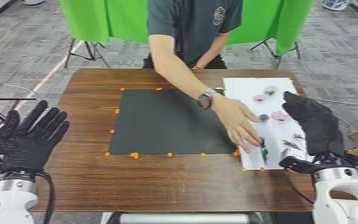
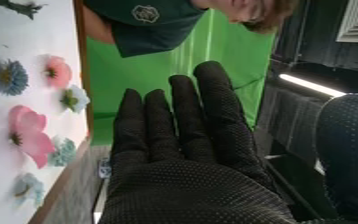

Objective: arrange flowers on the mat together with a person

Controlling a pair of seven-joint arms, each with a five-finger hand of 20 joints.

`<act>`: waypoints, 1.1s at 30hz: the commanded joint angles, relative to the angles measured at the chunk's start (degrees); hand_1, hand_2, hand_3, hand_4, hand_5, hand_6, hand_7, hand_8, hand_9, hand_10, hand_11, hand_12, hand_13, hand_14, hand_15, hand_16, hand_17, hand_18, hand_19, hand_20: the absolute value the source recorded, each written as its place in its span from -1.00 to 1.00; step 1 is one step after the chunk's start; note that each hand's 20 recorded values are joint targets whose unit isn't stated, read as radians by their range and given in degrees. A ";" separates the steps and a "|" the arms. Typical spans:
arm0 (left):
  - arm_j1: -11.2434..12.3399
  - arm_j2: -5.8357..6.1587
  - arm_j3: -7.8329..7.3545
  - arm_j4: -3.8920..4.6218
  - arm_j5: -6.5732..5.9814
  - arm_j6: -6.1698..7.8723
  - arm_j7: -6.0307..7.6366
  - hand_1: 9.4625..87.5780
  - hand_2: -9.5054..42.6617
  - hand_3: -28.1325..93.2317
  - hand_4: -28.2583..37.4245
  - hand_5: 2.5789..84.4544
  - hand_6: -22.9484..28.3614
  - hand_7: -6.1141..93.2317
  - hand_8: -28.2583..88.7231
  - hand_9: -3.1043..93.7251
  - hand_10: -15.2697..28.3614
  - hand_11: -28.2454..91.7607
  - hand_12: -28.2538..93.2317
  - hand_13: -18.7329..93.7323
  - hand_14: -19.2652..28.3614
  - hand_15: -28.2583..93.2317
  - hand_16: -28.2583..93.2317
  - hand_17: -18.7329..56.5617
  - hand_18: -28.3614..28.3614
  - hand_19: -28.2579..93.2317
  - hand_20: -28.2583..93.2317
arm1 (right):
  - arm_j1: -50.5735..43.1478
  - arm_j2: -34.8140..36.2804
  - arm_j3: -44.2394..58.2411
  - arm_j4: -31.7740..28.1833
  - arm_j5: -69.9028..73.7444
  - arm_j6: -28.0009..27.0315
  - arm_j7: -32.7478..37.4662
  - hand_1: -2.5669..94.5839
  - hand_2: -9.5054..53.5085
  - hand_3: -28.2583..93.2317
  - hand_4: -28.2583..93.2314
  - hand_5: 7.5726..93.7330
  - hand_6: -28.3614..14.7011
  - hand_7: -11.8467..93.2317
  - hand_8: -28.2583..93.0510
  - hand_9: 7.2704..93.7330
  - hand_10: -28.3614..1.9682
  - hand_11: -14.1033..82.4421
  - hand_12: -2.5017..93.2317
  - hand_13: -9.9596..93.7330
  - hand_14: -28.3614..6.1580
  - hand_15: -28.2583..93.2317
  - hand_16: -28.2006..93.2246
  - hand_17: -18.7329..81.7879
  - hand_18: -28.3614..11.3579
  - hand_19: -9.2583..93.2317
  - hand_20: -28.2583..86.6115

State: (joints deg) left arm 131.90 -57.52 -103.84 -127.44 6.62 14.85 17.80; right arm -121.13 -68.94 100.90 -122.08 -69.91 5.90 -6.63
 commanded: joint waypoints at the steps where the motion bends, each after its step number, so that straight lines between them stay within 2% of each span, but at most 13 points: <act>1: 1.30 -0.57 -0.33 0.05 -0.07 0.20 -0.28 -0.64 -0.12 0.63 -1.00 0.03 0.24 -0.61 -0.69 -0.10 0.51 -0.13 -0.35 -0.13 0.53 0.03 -0.62 -0.65 0.50 -0.04 -0.33 | -3.66 -2.29 3.61 -1.36 -0.61 -3.54 -0.46 -0.82 -0.31 0.82 -1.00 -0.05 0.06 -0.52 -0.74 -0.28 -0.01 -0.54 -0.79 -0.32 0.07 -0.37 -0.43 -0.37 0.00 -0.36 -0.39; 6: 1.19 -0.80 -0.40 -0.03 0.15 0.03 -0.33 -0.64 -0.12 0.62 -1.00 0.03 0.24 -0.61 -0.69 -0.10 0.51 -0.13 -0.35 -0.13 0.52 0.03 -0.62 -0.65 0.50 -0.04 -0.33 | -2.19 -1.04 1.81 -0.84 -1.02 -1.82 0.11 -0.81 -0.32 0.81 -1.00 -0.06 0.07 -0.52 -0.74 -0.29 -0.01 -0.55 -0.78 -0.31 0.08 -0.37 -0.43 -0.38 -0.01 -0.35 -0.39; 11: 1.29 -1.07 -0.58 -0.02 0.38 -0.24 -0.42 -0.64 -0.12 0.63 -1.00 0.03 0.24 -0.61 -0.69 -0.10 0.51 -0.13 -0.35 -0.13 0.52 0.03 -0.62 -0.65 0.50 -0.04 -0.33 | -2.24 -0.48 2.22 -0.94 -3.57 -2.11 0.92 -0.76 -0.43 0.82 -1.00 -0.08 0.06 -0.52 -0.74 -0.32 -0.05 -0.56 -0.78 -0.32 0.07 -0.38 -0.42 -0.39 -0.09 -0.33 -0.38; 17: 1.18 -1.29 -0.54 0.06 0.32 0.02 -0.54 -0.63 -0.12 0.62 -1.00 0.03 0.24 -0.62 -0.69 -0.10 0.50 -0.14 -0.36 -0.13 0.52 0.03 -0.62 -0.65 0.50 -0.04 -0.33 | -0.61 0.96 2.37 -0.47 -16.44 -2.54 1.73 -0.68 -0.62 0.81 -0.98 -0.20 0.06 -0.52 -0.73 -0.42 -0.17 -0.59 -0.76 -0.36 -0.04 -0.39 -0.40 -0.41 -0.19 -0.27 -0.37; 23: 0.45 -0.80 -0.24 0.47 0.40 -0.17 -0.79 -0.64 -0.12 0.63 -1.00 0.03 0.23 -0.62 -0.69 -0.10 0.50 -0.14 -0.36 -0.13 0.53 0.03 -0.62 -0.65 0.50 -0.04 -0.33 | -1.12 1.71 3.58 -1.26 -23.80 -2.50 3.64 -0.62 -0.74 0.79 -0.96 -0.31 0.05 -0.51 -0.72 -0.48 -0.22 -0.60 -0.74 -0.38 -0.06 -0.40 -0.38 -0.42 -0.21 -0.25 -0.37; 27: 1.15 -0.79 -0.45 0.11 0.31 -0.16 -0.26 -0.63 -0.12 0.62 -1.00 0.03 0.23 -0.61 -0.69 -0.10 0.50 -0.14 -0.35 -0.13 0.52 0.03 -0.62 -0.65 0.50 -0.04 -0.33 | -1.79 2.82 3.99 -2.27 -29.22 -1.89 7.07 -0.58 -0.77 0.77 -0.96 -0.34 0.03 -0.51 -0.72 -0.51 -0.24 -0.60 -0.73 -0.40 -0.10 -0.39 -0.36 -0.43 -0.26 -0.20 -0.37; 30: 1.66 -0.92 -0.49 -0.34 0.19 0.01 0.44 -0.64 -0.12 0.63 -1.00 0.03 0.23 -0.61 -0.69 -0.10 0.50 -0.14 -0.35 -0.13 0.52 0.03 -0.62 -0.65 0.50 -0.04 -0.34 | -2.12 4.42 4.53 -3.89 -36.99 -1.31 13.68 -0.56 -0.77 0.75 -0.95 -0.36 0.02 -0.51 -0.72 -0.52 -0.25 -0.60 -0.72 -0.40 -0.15 -0.35 -0.35 -0.43 -0.31 -0.12 -0.37; 33: 1.82 -1.19 -0.09 -0.27 -0.04 -0.33 0.69 -0.64 -0.12 0.63 -1.00 0.03 0.23 -0.61 -0.69 -0.10 0.50 -0.14 -0.35 -0.13 0.52 0.03 -0.62 -0.65 0.50 -0.04 -0.34 | -2.17 6.69 4.82 -4.50 -43.71 -0.44 18.35 -0.54 -0.78 0.74 -0.94 -0.36 0.00 -0.52 -0.71 -0.53 -0.30 -0.59 -0.72 -0.40 -0.18 -0.32 -0.35 -0.43 -0.33 -0.07 -0.39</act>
State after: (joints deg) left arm 132.37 -58.09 -104.21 -127.42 6.75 14.80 17.86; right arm -122.22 -66.39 104.52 -124.45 -100.25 3.76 2.68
